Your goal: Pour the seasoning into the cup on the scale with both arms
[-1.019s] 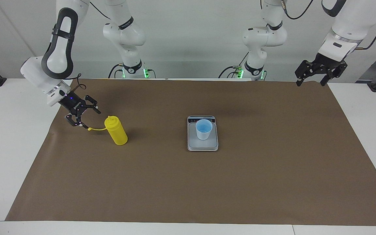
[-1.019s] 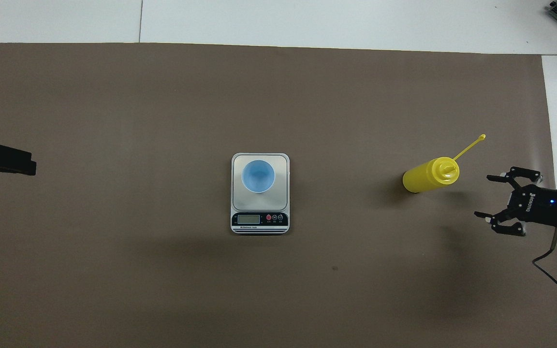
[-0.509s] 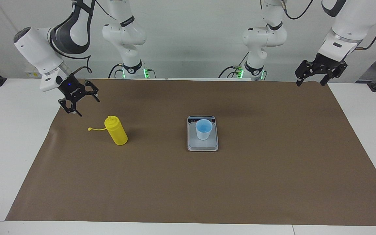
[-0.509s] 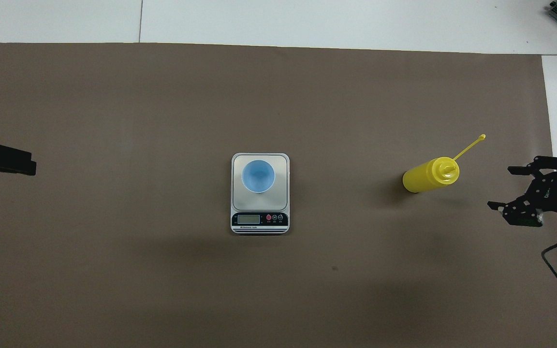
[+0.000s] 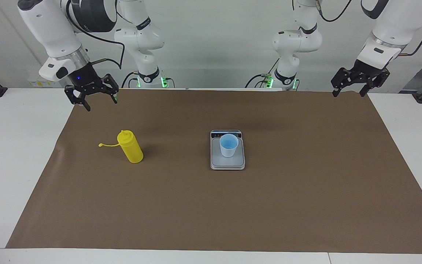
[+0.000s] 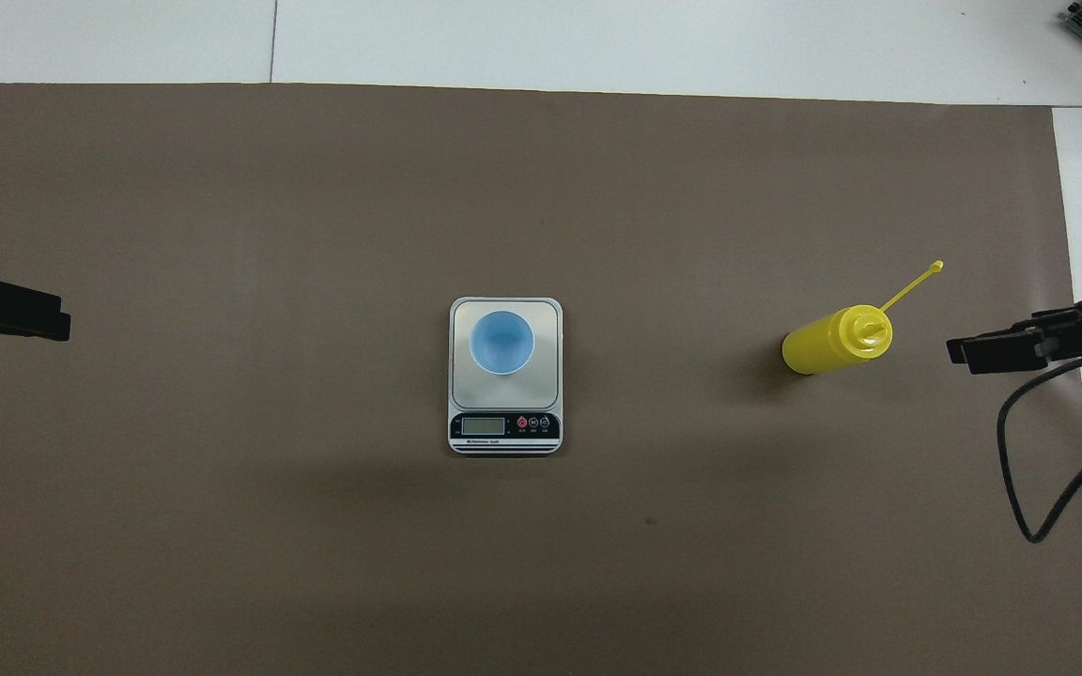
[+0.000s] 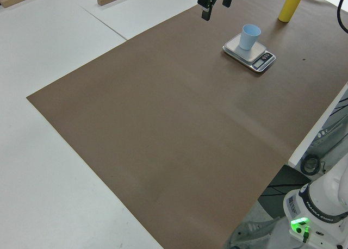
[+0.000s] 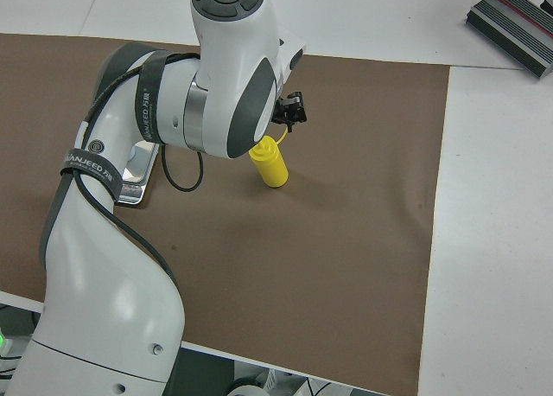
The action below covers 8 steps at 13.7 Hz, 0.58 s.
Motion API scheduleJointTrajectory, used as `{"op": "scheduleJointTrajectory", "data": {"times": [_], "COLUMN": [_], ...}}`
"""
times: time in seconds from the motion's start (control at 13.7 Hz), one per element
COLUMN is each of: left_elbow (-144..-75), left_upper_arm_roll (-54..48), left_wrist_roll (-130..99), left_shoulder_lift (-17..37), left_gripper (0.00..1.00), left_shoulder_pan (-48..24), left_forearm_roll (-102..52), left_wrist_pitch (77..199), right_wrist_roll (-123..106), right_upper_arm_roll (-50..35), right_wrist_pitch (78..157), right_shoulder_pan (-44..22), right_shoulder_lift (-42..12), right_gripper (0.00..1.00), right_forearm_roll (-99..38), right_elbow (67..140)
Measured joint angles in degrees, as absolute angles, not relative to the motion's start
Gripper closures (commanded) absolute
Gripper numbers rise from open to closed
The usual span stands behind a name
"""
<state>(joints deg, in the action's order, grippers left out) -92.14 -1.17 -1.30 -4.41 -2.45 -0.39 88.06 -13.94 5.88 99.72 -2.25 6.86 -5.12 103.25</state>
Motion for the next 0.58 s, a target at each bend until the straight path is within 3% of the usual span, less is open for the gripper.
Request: {"op": "scheduleJointTrajectory", "data": {"times": [0.29,0.58], "left_elbow": [-92.14,-92.14], "left_upper_arm_roll": [-1.17,-1.17], "left_wrist_roll": [-1.3,-1.3], "left_shoulder_lift": [-4.41,-4.41], "left_gripper": [0.0,0.0], "left_shoulder_pan": [-2.45,-2.45], "left_forearm_roll": [-0.39,-0.39], "left_wrist_pitch": [88.06,88.06], "right_wrist_roll": [6.54,12.02], "right_upper_arm_roll": [5.85,6.16], "right_wrist_pitch": [92.87,82.3], "right_shoulder_pan": [-6.7,-7.12], "right_shoulder_lift": [4.18,-0.08], "right_gripper": [0.0,0.0], "right_forearm_roll": [1.23,2.23], "right_elbow": [94.57,84.01]}}
